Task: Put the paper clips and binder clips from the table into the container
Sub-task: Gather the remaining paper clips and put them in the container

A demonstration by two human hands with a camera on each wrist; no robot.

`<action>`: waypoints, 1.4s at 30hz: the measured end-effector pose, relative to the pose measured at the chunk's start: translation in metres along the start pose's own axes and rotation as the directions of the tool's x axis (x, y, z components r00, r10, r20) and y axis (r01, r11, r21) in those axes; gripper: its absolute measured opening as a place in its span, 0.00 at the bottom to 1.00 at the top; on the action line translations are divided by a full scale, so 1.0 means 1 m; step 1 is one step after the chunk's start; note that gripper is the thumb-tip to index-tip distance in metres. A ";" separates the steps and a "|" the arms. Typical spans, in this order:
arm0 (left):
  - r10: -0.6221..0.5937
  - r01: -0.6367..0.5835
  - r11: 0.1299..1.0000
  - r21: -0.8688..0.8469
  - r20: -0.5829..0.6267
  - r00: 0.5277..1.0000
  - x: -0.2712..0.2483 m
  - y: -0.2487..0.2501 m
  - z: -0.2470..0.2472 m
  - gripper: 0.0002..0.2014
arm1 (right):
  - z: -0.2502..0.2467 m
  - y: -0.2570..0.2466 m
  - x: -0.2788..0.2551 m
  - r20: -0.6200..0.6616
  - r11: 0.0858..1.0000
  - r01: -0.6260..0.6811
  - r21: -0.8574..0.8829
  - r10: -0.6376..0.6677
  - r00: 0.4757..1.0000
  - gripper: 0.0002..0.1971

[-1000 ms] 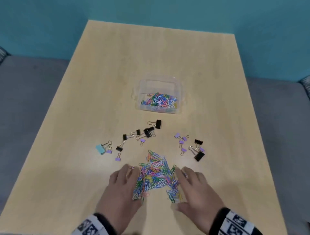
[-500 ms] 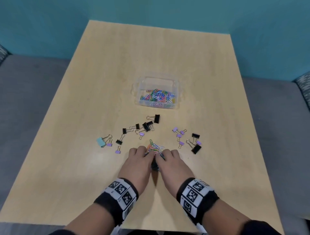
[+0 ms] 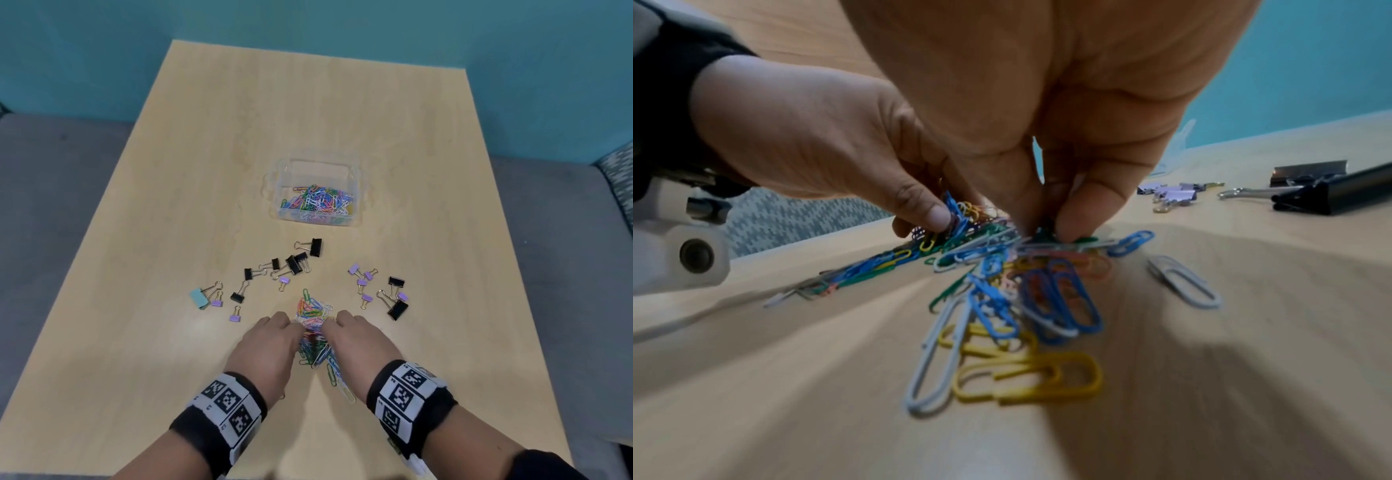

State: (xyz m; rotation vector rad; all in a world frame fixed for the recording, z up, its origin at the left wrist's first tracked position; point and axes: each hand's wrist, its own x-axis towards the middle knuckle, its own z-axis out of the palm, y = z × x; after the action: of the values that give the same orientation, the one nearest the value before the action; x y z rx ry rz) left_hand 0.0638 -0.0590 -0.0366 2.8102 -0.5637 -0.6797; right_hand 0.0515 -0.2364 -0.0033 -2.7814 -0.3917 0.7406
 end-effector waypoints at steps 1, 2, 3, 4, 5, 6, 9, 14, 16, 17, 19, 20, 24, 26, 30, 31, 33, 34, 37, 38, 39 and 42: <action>0.006 -0.006 1.000 -0.005 -0.008 1.000 -0.001 0.000 -0.001 0.20 | 0.001 0.001 0.001 -0.014 1.000 0.002 0.011 -0.002 1.000 0.19; 0.012 -0.013 1.000 -0.014 -0.022 1.000 -0.001 -0.001 -0.002 0.17 | 0.004 0.002 0.002 -0.028 1.000 0.007 0.020 -0.006 1.000 0.16; 0.019 -0.020 0.999 -0.025 -0.037 0.999 -0.001 -0.001 -0.004 0.15 | 0.006 0.003 0.004 -0.030 1.000 0.013 0.027 -0.012 0.999 0.16; 0.024 -0.026 0.999 -0.036 -0.046 0.999 -0.001 -0.001 -0.004 0.14 | 0.009 0.003 0.006 -0.024 0.999 0.024 0.022 -0.024 0.999 0.18; 0.033 -0.035 0.999 -0.041 -0.054 0.998 0.000 -0.002 -0.004 0.13 | 0.009 0.003 0.008 -0.013 0.999 0.034 0.010 -0.034 0.999 0.20; 0.037 -0.040 0.998 -0.045 -0.062 0.997 -0.001 -0.002 -0.004 0.13 | 0.009 0.002 0.008 -0.001 0.999 0.039 0.006 -0.039 0.999 0.21; 0.052 -0.057 0.996 -0.072 -0.068 0.996 0.000 -0.004 -0.007 0.14 | -0.001 0.003 0.010 0.023 0.999 0.041 0.025 -0.041 0.999 0.24; 0.050 -0.052 0.996 -0.074 -0.018 0.999 0.000 -0.006 -0.016 0.16 | -0.005 0.011 0.015 0.079 0.997 0.048 0.053 -0.052 0.996 0.20; 0.025 -0.026 0.997 -0.079 -0.007 1.000 -0.001 -0.007 -0.019 0.17 | -0.005 0.015 0.016 0.073 0.997 0.032 0.077 -0.037 0.997 0.17; 0.012 -0.012 0.996 -0.086 -0.004 1.000 -0.002 -0.006 -0.023 0.15 | -0.006 0.016 0.017 0.074 0.996 0.020 0.092 -0.027 0.997 0.16; -0.024 0.022 0.989 -0.147 -0.015 1.000 -0.003 -0.004 -0.032 0.06 | -0.012 0.019 0.015 0.071 0.989 -0.003 0.151 -0.008 0.997 0.09; -0.026 0.024 0.983 -0.183 -0.010 1.000 -0.003 -0.004 -0.037 0.03 | -0.016 0.021 0.013 0.062 0.981 -0.010 0.195 -0.003 0.998 0.04; -0.059 0.052 0.887 -0.459 0.000 0.998 -0.002 -0.004 -0.063 0.04 | -0.031 0.031 0.009 0.086 0.872 -0.065 0.485 0.026 0.996 0.04; -0.100 0.094 0.777 -0.623 0.025 0.995 0.001 -0.007 -0.077 0.04 | -0.041 0.035 0.011 0.132 0.725 -0.128 0.677 0.051 0.990 0.04; -0.119 0.080 0.510 -0.856 0.021 0.993 0.027 -0.010 -0.113 0.08 | -0.076 0.042 0.029 0.086 0.476 -0.116 0.871 0.084 0.993 0.08; -0.144 0.070 0.502 -0.862 -0.004 0.990 0.038 -0.011 -0.122 0.05 | -0.088 0.044 0.037 0.046 0.450 -0.086 0.889 0.098 0.994 0.09; -0.192 0.044 0.565 -0.824 -0.079 0.978 0.066 -0.013 -0.140 0.03 | -0.111 0.049 0.059 -0.041 0.430 -0.027 0.902 0.147 0.988 0.10; -0.211 0.030 0.582 -0.812 -0.115 0.971 0.082 -0.015 -0.146 0.04 | -0.120 0.053 0.072 -0.079 0.431 -0.007 0.903 0.183 0.980 0.11; -0.258 0.004 0.658 -0.753 -0.221 0.941 0.127 -0.016 -0.163 0.04 | -0.140 0.064 0.114 -0.162 0.488 0.001 0.873 0.289 0.943 0.12; -0.260 0.001 0.701 -0.713 -0.255 0.931 0.141 -0.015 -0.167 0.03 | -0.145 0.066 0.126 -0.182 0.515 -0.010 0.857 0.320 0.930 0.12; -0.251 0.000 0.741 -0.672 -0.277 0.928 0.152 -0.014 -0.171 0.02 | -0.151 0.067 0.136 -0.189 0.538 -0.029 0.842 0.345 0.920 0.12; -0.203 0.036 0.840 -0.541 -0.252 0.946 0.171 -0.009 -0.175 0.08 | -0.162 0.063 0.154 -0.140 0.584 -0.110 0.804 0.366 0.920 0.07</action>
State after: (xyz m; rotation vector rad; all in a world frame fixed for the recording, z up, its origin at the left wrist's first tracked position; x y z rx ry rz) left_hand 0.2899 -0.1028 0.0465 2.3598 -0.1090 -0.3397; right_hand 0.2760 -0.2723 0.0453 -2.0249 0.3361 0.3791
